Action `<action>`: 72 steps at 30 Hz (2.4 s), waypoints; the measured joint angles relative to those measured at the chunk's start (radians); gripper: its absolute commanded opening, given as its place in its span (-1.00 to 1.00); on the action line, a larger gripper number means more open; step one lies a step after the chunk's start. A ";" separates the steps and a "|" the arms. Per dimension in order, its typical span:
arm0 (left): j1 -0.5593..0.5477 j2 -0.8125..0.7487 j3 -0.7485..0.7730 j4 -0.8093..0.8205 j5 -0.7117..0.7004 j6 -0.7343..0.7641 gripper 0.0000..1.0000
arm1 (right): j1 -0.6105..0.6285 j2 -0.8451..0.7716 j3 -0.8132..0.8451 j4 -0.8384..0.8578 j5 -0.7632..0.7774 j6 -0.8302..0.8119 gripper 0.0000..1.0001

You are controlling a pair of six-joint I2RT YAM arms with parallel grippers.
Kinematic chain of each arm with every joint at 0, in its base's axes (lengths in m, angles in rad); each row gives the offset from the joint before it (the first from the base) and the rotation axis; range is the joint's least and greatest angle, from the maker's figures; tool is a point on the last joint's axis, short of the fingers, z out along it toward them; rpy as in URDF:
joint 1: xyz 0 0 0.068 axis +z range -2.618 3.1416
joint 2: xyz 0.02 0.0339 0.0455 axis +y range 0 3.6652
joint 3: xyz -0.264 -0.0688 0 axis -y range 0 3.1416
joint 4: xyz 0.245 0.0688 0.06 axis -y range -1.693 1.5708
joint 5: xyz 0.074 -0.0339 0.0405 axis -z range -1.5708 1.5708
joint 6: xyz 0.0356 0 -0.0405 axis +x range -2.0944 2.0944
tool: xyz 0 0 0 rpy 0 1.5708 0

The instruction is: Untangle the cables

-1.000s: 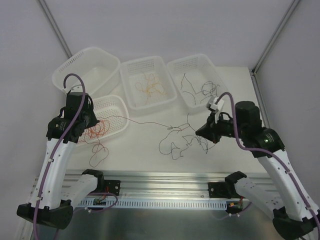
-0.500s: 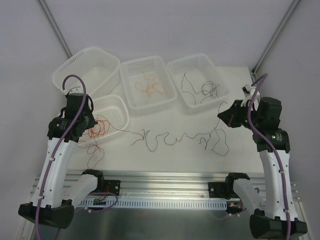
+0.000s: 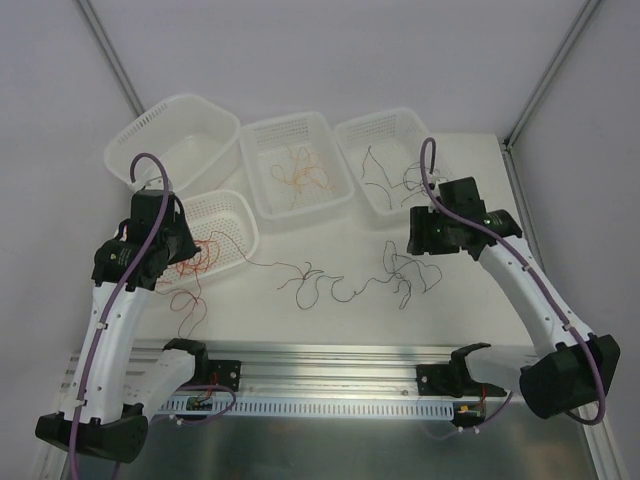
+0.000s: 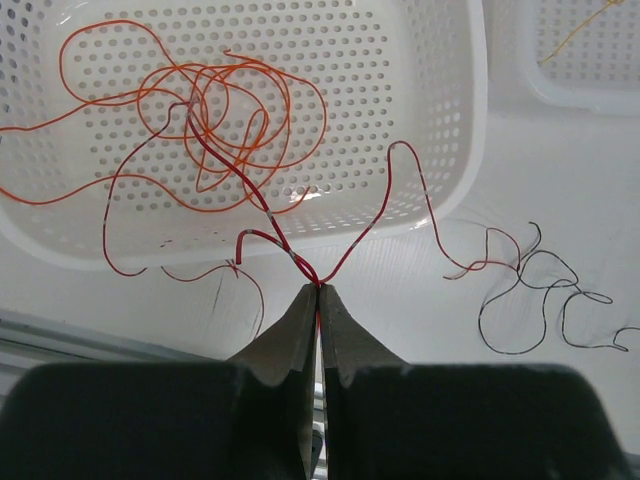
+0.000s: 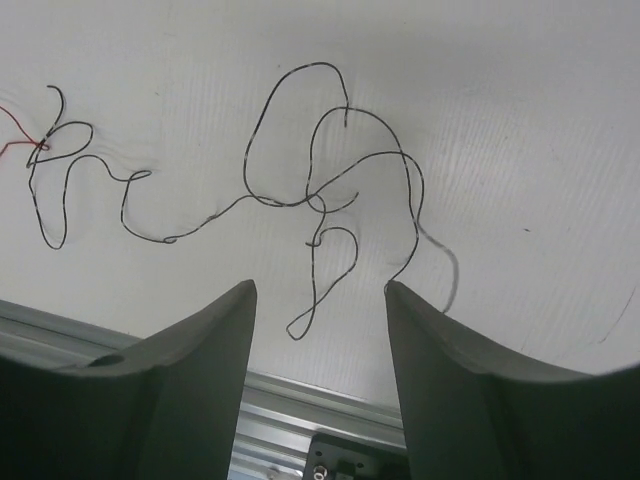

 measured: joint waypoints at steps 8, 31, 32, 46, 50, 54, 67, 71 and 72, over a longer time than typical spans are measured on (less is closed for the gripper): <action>0.000 -0.009 0.000 0.002 0.043 0.006 -1.00 | 0.322 0.016 -0.031 0.160 0.019 -0.071 0.29; 0.000 -0.030 -0.002 0.007 0.094 0.018 -1.00 | 0.602 0.705 0.269 0.350 -0.139 -0.412 0.25; 0.000 -0.030 -0.002 0.007 0.094 0.018 -1.00 | 0.602 0.719 0.271 0.350 -0.150 -0.418 0.24; 0.000 -0.029 -0.002 0.006 0.032 0.026 -1.00 | 0.603 0.678 0.206 0.317 -0.237 -0.455 -0.99; 0.000 -0.026 -0.002 0.001 -0.029 0.026 -1.00 | 0.565 0.512 0.142 0.269 -0.261 -0.452 -0.99; 0.000 -0.015 -0.012 -0.005 -0.082 0.026 -1.00 | 0.452 0.221 0.097 0.227 -0.359 -0.434 -0.98; 0.006 0.033 -0.057 -0.016 -0.152 0.026 -1.00 | -0.214 -0.397 -0.075 0.518 -0.896 -0.047 -0.99; 0.013 0.042 -0.071 -0.018 -0.161 0.026 -1.00 | -0.271 -0.398 -0.078 0.634 -0.975 0.080 -0.99; 0.013 0.041 -0.072 -0.019 -0.161 0.026 -1.00 | -0.276 -0.393 -0.065 0.622 -0.979 0.085 -0.99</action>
